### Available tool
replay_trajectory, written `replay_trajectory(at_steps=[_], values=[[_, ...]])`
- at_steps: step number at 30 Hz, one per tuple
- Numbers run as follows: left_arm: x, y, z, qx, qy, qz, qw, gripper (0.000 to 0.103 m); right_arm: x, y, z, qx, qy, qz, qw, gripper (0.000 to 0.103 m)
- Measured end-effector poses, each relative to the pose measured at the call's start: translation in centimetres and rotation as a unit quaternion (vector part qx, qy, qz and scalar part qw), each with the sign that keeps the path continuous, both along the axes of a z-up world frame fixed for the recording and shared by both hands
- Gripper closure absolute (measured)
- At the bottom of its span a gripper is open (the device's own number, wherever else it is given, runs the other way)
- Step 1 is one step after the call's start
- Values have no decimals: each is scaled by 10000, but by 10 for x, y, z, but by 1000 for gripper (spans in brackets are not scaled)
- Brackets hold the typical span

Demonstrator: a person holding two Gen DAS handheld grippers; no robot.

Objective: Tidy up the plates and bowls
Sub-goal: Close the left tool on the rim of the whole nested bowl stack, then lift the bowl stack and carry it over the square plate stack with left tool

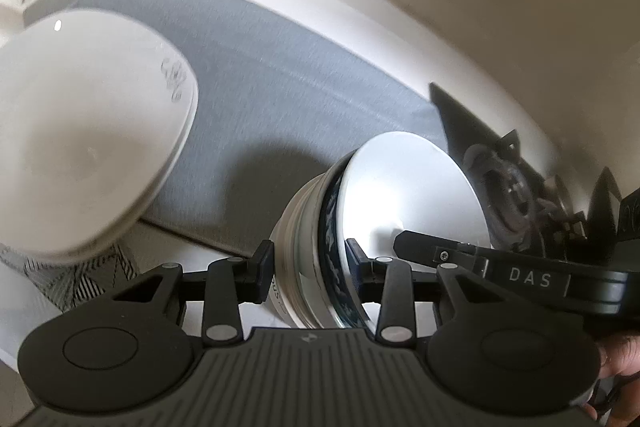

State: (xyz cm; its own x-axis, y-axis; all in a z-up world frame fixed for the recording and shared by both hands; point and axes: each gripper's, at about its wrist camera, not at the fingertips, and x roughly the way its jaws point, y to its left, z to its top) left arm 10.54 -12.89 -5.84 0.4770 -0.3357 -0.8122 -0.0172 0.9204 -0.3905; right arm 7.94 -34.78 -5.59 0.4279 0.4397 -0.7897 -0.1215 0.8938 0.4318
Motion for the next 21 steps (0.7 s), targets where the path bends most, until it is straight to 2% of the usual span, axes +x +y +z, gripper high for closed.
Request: replay_trajectory(at_steps=[7,11,21], values=[[13,18,29,-24,-321,-205,9993,62,1,8,29,-24,-308,-267,9992,66],[19,41,45,12,-432,-234,9988,62,5,26,44,3,-435,-381,9983,66],[31,131,54,167,-401,20,9991,62,36,114,57,126,-507,-249,9983,66]])
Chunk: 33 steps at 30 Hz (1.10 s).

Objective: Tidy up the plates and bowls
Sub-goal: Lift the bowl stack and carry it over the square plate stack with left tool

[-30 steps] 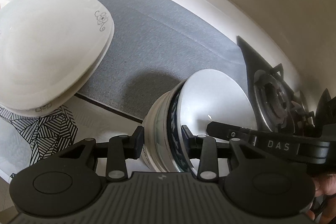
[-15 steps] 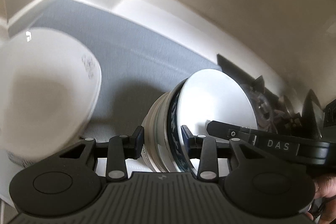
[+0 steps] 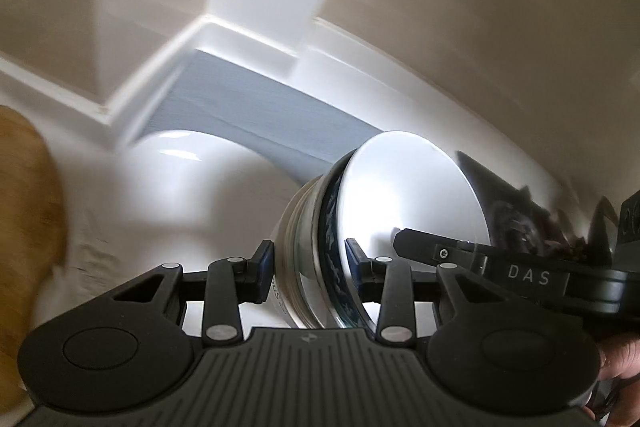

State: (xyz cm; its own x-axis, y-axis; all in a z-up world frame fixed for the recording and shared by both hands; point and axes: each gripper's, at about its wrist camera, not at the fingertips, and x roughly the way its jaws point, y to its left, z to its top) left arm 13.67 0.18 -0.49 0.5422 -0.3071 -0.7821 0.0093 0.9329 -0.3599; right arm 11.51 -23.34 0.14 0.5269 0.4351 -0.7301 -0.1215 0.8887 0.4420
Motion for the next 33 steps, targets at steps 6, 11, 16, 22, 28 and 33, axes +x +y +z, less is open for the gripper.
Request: replay_trajectory(at_steps=[6,11,16,22,28,33], values=[[12,52,-12,-28,110,126,9999,62,18,55,-10,-11,55,95,9999,66],[21,78,-26,-91,204,160,9996,62,26,80,-18,-55,177,107,9998,66],[27,95,-37,-165,332,130,9992,62,31,95,-26,-157,262,115,9995,66],[33,99,-46,-307,436,98,9985,62,34,108,-33,-259,391,44,9989,66],[35,97,-49,-360,507,110,9980,62,37,111,-33,-376,462,39,9982,66],[37,96,-52,-361,564,83,9977,62,37,112,-35,-414,513,21,9978,66]])
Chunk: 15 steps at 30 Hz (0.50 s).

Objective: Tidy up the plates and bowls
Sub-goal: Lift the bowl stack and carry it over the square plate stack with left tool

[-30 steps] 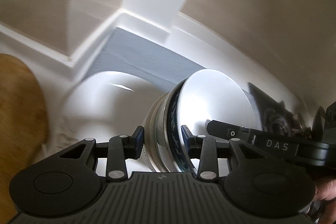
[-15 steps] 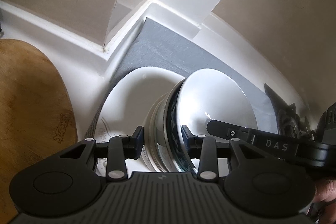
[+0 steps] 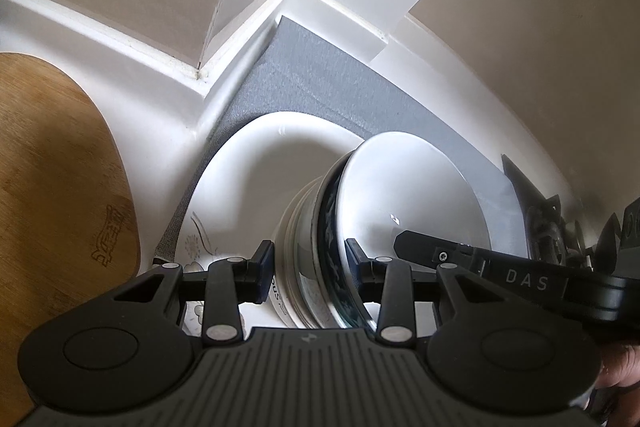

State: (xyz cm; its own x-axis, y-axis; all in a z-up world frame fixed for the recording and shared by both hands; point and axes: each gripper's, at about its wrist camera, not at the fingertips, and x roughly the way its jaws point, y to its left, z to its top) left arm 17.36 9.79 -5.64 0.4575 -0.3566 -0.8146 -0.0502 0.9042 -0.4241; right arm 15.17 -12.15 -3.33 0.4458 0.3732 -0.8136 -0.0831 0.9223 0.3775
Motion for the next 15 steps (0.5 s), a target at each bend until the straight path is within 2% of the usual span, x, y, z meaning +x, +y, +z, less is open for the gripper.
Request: replay_trajectory(at_steps=[15], values=[[3,-6,3,223,-25,-49,9997,62,5,1,-5,28,167,-63,9998,66]])
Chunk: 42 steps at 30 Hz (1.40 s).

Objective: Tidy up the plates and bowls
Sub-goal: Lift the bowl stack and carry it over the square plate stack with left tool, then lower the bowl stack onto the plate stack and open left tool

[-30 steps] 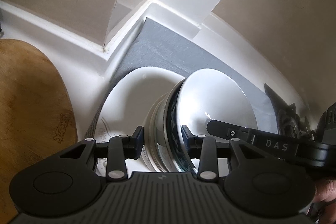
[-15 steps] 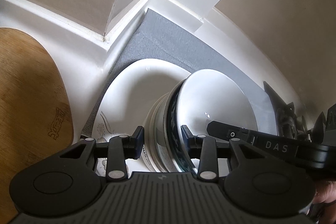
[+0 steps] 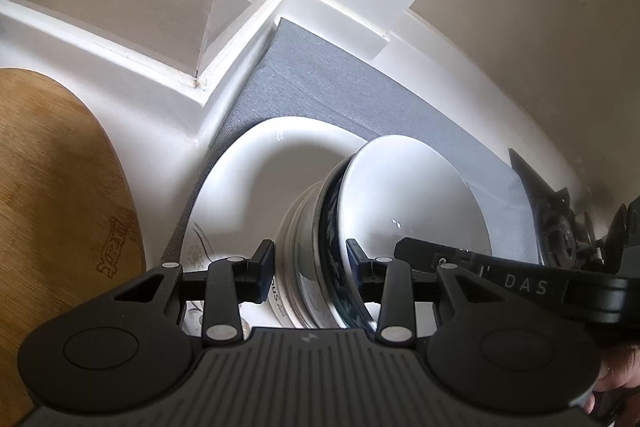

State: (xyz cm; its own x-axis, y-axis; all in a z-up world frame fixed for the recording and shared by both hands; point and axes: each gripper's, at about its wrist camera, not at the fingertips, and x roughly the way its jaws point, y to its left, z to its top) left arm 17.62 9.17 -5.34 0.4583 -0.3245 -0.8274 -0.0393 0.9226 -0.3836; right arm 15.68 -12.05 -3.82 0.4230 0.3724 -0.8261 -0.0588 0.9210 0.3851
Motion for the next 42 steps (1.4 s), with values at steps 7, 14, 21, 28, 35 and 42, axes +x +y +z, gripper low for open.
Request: replay_trajectory(at_steps=[7,14,21,28,35,42], values=[[-2,5,1,13,-13,142,9999,62,1,3,-2,51,19,73,10000,65],[-8,6,8,61,-185,265,9995,55,-2,4,-4,46,-41,104,9999,62],[-29,0,32,420,-520,506,9965,29,-14,1,0,-151,-284,25,9995,42],[-60,-12,55,529,-877,791,9916,20,-36,-14,16,-101,-750,113,9971,30],[-105,-38,72,849,-1493,877,9812,17,-70,-46,45,-28,-1626,550,9852,8],[-145,-79,69,1076,-1657,1003,9751,9,-85,-77,41,-15,-1659,907,9820,0]])
